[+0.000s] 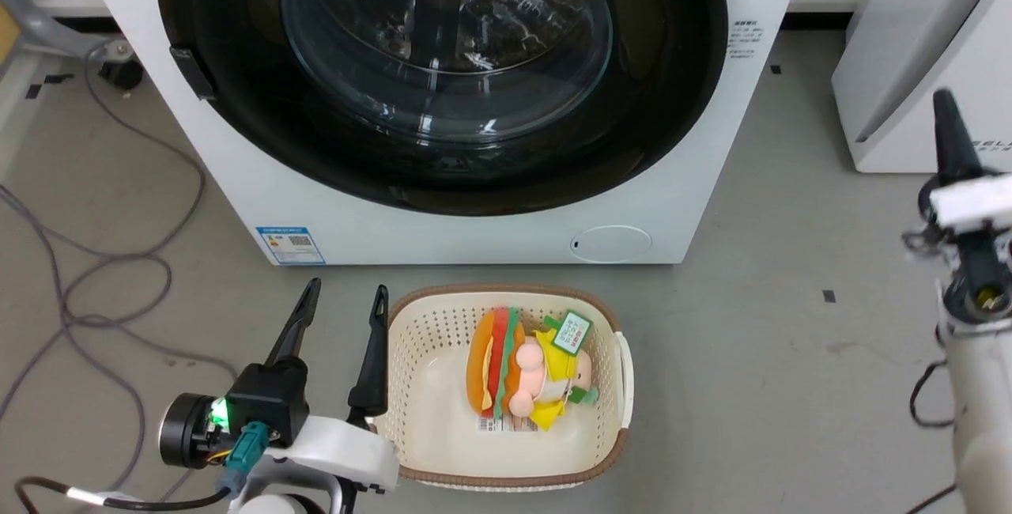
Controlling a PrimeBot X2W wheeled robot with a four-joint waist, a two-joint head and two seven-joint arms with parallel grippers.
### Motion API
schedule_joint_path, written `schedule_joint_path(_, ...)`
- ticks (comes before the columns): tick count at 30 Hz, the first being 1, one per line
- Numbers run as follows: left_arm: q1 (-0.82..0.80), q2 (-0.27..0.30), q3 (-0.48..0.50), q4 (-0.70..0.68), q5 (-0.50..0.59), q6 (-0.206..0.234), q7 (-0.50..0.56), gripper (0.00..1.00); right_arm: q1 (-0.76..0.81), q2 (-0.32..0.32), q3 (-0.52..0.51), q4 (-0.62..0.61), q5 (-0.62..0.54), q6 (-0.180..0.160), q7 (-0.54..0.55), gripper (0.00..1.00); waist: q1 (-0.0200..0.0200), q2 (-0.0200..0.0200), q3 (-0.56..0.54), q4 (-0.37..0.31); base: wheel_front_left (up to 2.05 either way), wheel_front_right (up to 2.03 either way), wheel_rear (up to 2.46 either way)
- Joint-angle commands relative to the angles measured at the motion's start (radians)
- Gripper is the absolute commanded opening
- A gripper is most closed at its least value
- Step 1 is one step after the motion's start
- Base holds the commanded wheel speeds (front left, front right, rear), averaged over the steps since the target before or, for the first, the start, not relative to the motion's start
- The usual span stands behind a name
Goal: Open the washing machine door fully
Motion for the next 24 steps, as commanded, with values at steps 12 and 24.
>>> schedule_joint_path(12, -0.059, 0.001, -0.028, -0.013, -0.013, -0.015, -0.033, 1.00, -0.365, -0.097, 0.060, 0.261, 0.158, 0.001, 0.161, 0.00, -0.0002, 0.0000, 0.062, 0.026, 0.00, 0.00, 0.00)
schedule_joint_path(24, -0.098, 0.001, -0.047, -0.028, -0.033, -0.019, -0.058, 1.00, -0.643, -0.125, 0.179, 0.444, 0.219, 0.001, 0.391, 0.00, -0.0002, 0.0000, 0.137, 0.052, 0.00, 0.00, 0.00)
